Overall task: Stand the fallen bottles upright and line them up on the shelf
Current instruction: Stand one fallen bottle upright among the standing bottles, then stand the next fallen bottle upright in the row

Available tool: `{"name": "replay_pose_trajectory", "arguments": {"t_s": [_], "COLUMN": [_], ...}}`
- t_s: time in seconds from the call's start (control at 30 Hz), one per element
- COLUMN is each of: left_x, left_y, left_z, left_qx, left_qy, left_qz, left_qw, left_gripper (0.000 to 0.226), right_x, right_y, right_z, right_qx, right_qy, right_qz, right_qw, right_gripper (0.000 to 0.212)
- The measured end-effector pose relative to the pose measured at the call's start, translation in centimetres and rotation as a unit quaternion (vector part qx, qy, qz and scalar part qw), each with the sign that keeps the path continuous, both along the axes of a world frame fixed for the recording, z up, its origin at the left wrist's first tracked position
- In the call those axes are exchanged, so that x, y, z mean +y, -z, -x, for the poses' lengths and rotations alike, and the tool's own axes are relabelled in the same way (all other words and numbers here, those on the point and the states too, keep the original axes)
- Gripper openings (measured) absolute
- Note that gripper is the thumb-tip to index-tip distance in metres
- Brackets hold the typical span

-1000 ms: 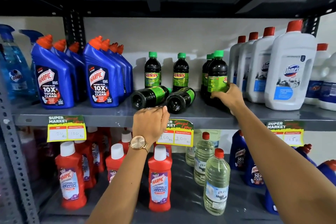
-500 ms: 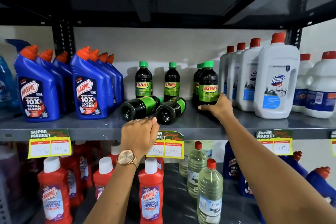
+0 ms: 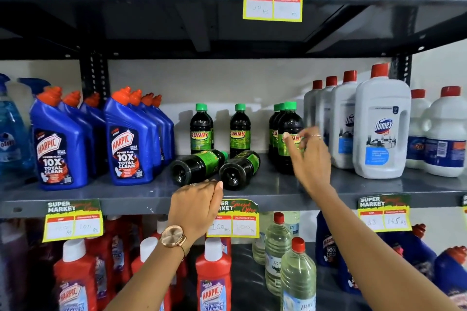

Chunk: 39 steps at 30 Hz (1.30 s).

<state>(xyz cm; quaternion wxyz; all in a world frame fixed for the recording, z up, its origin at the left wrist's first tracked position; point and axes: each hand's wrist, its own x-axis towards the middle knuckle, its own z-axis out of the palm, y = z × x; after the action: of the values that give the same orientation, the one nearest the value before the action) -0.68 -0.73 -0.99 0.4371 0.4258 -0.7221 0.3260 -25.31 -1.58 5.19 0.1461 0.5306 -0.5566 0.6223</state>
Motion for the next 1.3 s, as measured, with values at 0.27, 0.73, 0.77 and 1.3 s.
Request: {"name": "replay_pose_trajectory", "arguments": {"t_s": [0.27, 0.73, 0.77, 1.3], "left_x": [-0.2, -0.4, -0.4, -0.3], "left_y": [0.1, 0.4, 0.4, 0.3], "left_z": [0.2, 0.3, 0.3, 0.3], "left_qx": [-0.001, 0.010, 0.009, 0.012], "left_qy": [-0.002, 0.005, 0.006, -0.004], "left_qz": [0.027, 0.035, 0.036, 0.024], "left_qw": [1.000, 0.999, 0.999, 1.000], "left_gripper": [0.039, 0.039, 0.039, 0.040], "right_x": [-2.8, -4.7, -4.5, -5.6], "right_y": [-3.8, 0.2, 0.1, 0.0], "right_z": [-6.2, -5.1, -5.3, -6.4], "right_qx": [-0.009, -0.234, -0.218, -0.169], "right_qy": [-0.129, -0.225, -0.217, -0.198], "right_qz": [-0.521, -0.217, -0.189, -0.212], "right_qw": [0.844, 0.921, 0.933, 0.942], "right_gripper": [0.110, 0.087, 0.076, 0.051]}}
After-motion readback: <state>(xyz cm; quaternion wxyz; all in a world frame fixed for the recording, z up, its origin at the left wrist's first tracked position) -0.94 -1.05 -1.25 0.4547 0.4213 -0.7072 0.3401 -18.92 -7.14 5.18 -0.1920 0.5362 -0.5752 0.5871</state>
